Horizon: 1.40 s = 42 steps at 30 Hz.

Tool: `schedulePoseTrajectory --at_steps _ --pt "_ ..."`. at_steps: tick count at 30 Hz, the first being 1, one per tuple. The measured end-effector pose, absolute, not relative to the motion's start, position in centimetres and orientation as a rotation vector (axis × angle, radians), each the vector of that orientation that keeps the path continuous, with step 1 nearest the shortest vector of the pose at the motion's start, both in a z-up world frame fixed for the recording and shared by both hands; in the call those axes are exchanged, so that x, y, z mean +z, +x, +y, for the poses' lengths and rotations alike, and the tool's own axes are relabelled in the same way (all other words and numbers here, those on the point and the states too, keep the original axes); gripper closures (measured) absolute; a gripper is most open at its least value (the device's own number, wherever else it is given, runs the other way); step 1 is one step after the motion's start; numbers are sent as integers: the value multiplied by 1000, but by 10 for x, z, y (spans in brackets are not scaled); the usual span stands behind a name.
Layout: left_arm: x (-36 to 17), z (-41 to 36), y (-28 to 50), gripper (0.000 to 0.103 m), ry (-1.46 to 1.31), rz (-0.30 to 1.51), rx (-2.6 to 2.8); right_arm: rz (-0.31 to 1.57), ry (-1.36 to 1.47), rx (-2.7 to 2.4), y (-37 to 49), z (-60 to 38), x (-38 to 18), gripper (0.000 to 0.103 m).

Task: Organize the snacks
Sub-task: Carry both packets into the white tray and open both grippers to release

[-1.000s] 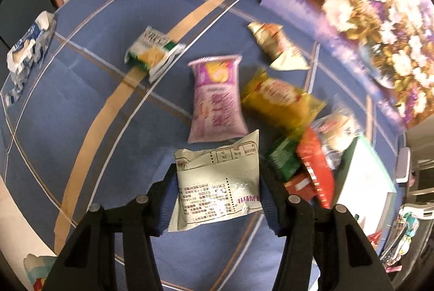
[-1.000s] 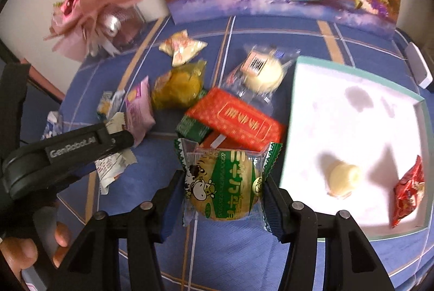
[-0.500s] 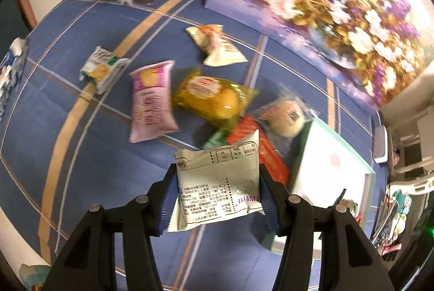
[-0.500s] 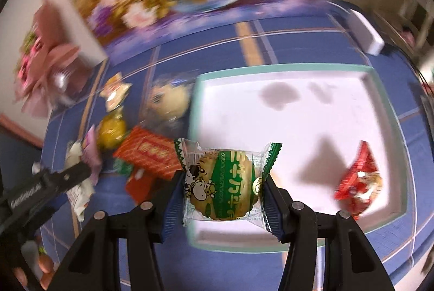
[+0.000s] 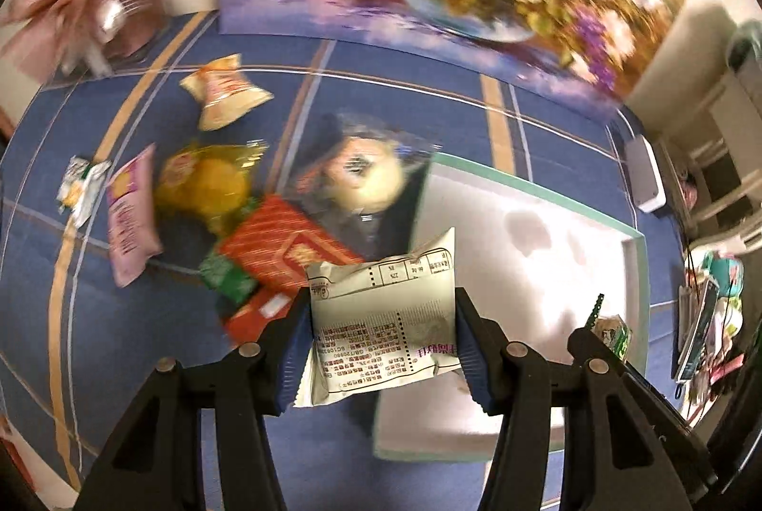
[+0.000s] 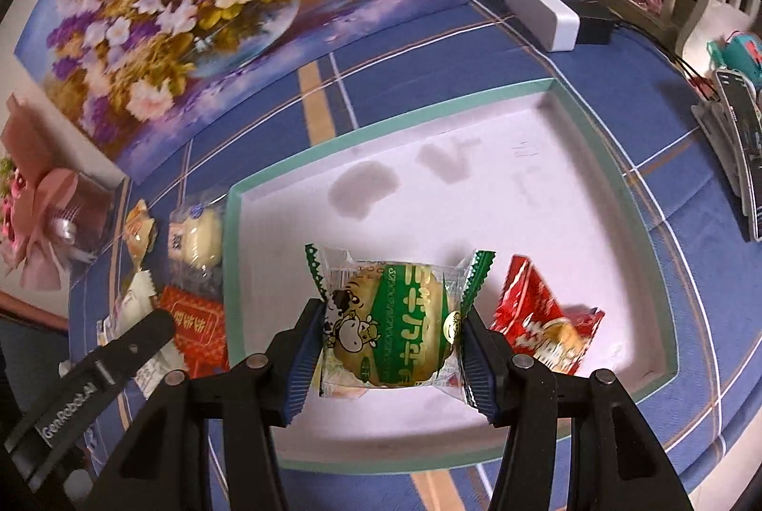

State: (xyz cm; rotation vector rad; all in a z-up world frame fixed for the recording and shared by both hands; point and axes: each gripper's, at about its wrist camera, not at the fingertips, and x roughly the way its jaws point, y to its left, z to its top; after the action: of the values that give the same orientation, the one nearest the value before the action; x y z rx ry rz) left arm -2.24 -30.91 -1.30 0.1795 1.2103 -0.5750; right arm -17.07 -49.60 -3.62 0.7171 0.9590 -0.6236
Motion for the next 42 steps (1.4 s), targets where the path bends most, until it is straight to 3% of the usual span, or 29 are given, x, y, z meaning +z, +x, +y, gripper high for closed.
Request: schedulePoseTrajectory --at_steps 23,30,36,39,42 --pt "-56 -396 -31 45 300 1210 -635 946 700 -711 -165 -531 -45 45" --pt "-52 -392 -28 33 269 1240 -622 948 705 -718 -166 -531 -44 43" --pt "-35 -384 -25 33 251 1223 -610 956 706 -712 -166 -531 -43 43" --pt "-32 -380 -21 31 237 1224 -599 962 693 -713 -164 -531 -43 38" --pt "-32 -374 -15 21 223 1233 -576 958 681 -724 -164 -532 -42 21"
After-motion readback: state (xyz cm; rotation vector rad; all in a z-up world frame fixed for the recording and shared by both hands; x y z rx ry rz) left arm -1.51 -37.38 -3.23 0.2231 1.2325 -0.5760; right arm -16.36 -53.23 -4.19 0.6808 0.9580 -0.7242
